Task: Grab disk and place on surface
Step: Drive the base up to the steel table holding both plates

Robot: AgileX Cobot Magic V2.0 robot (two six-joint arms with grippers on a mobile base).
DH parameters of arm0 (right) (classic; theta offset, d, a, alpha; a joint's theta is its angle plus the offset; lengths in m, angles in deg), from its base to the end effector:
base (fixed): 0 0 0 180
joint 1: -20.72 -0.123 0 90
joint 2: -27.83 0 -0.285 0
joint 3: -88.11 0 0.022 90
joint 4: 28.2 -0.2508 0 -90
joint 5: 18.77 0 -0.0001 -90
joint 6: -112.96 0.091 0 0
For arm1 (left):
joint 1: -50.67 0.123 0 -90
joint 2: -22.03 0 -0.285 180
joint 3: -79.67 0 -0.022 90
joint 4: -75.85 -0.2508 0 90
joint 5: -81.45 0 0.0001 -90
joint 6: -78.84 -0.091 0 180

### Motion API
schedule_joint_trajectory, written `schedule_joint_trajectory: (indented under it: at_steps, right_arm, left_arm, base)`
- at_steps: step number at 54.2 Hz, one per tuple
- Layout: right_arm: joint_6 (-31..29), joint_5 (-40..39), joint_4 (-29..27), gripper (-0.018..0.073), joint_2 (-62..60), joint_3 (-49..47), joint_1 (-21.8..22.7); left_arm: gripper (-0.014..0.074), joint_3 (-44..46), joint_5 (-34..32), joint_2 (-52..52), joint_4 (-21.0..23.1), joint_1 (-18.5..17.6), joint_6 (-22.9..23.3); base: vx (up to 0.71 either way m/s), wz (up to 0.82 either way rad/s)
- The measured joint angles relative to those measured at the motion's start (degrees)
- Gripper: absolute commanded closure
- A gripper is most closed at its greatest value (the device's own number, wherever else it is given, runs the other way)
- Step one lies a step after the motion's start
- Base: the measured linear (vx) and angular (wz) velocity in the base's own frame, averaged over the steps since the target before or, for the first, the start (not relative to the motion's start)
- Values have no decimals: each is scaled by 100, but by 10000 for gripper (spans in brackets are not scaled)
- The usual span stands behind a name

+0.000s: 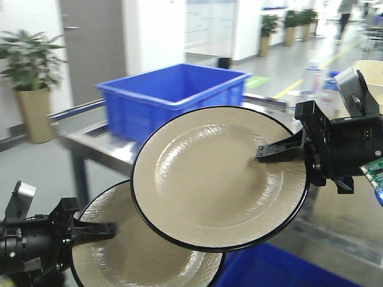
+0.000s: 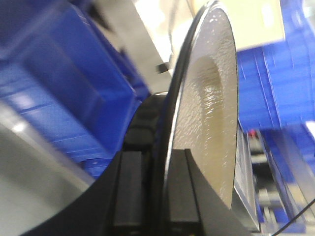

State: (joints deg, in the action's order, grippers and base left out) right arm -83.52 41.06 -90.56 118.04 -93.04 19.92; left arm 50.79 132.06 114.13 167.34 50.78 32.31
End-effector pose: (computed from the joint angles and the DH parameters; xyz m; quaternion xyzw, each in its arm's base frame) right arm 0.2967 0.0739 0.3983 0.0053 0.8345 0.4650 0.2956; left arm 0.2873 -0.0698 0.2695 -0.1050 0.8023 -0.5173 0.2787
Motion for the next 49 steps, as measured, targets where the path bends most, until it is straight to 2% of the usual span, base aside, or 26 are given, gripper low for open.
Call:
schedule_joint_trajectory:
  at_steps: [23, 49]
  right_arm:
    - [0, 0, 0, 564, 0, 0, 0]
    - [0, 0, 0, 564, 0, 0, 0]
  left_arm:
    - [598, 0, 0, 0, 0, 0, 0]
    - [598, 0, 0, 0, 0, 0, 0]
  base:
    - [33, -67]
    - [24, -50]
